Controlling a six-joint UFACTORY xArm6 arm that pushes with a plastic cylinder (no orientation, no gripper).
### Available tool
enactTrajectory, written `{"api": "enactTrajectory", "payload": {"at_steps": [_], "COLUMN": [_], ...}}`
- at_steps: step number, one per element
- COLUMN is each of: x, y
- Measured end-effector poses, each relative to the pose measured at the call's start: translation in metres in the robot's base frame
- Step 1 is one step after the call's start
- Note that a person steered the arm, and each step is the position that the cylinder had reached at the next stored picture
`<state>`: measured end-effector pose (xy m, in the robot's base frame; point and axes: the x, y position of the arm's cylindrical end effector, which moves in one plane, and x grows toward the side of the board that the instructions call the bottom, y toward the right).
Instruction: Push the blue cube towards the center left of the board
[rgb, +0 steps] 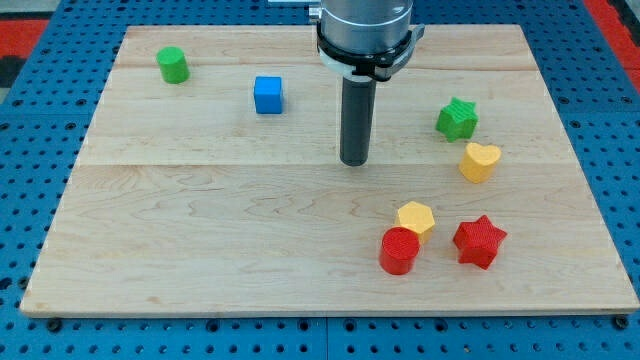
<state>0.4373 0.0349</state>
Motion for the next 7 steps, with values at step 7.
{"api": "enactTrajectory", "payload": {"at_steps": [7], "x": [-0.052], "y": [0.059]}}
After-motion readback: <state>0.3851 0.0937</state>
